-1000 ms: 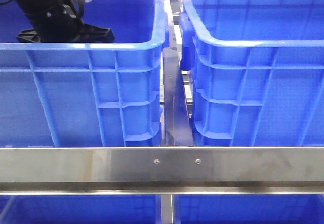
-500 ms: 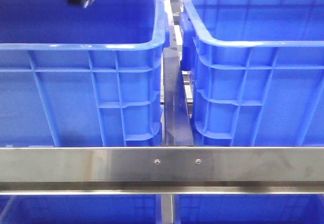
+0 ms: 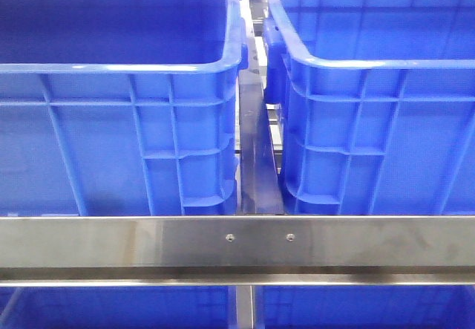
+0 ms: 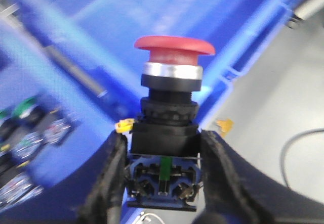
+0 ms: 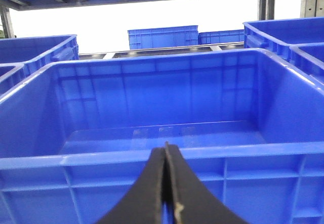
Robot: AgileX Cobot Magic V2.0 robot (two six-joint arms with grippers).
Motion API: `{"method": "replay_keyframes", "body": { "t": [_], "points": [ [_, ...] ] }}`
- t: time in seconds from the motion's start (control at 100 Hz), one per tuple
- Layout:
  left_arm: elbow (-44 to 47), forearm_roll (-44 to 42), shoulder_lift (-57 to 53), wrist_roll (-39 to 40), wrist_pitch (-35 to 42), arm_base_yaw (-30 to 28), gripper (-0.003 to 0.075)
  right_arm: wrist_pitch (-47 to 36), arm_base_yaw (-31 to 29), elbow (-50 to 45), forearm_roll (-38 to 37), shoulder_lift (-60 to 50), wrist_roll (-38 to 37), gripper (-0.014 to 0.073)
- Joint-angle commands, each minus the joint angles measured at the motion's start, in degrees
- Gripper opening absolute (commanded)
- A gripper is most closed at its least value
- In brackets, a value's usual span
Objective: Pick red and yellow buttons and place in box
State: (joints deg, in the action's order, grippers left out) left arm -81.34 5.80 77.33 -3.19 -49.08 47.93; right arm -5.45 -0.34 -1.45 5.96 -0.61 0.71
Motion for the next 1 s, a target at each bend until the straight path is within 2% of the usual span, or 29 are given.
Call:
{"method": "replay_keyframes", "body": {
  "t": [0.0,0.08,0.26,0.56,0.65,0.79,0.88,0.99],
  "points": [
    [-1.83,0.56,-1.96,-0.26,4.4,1.6,-0.0019,-3.56,-0.08,3.8,-0.17,-1.4,-0.71,-0.0068],
    [-1.83,0.56,-1.96,-0.26,4.75,1.72,-0.0019,0.13,-0.08,7.24,-0.12,-1.4,-1.47,-0.0068],
    [-1.83,0.56,-1.96,-0.26,4.75,1.72,-0.0019,15.44,-0.08,20.42,3.04,2.51,-1.48,-0.0068],
    [-1.83,0.56,-1.96,-0.26,4.53,1.72,-0.0019,40.11,-0.08,44.59,8.72,21.53,-1.48,-0.0068],
    [-1.83,0.56,-1.96,-0.26,4.53,1.72,-0.0019,43.73,-0.08,48.12,12.9,26.55,-1.48,-0.0068],
    [-1.83,0.56,-1.96,-0.26,4.53,1.72,-0.0019,43.76,-0.08,49.0,18.66,31.7,-1.27,-0.0055],
    [-1.83,0.56,-1.96,-0.26,4.53,1.72,-0.0019,43.63,-0.08,49.0,21.71,33.98,-0.33,0.0034],
    [-1.83,0.56,-1.96,-0.26,4.53,1.72,-0.0019,43.58,-0.08,49.0,25.34,35.78,-0.14,0.024]
  ]
}}
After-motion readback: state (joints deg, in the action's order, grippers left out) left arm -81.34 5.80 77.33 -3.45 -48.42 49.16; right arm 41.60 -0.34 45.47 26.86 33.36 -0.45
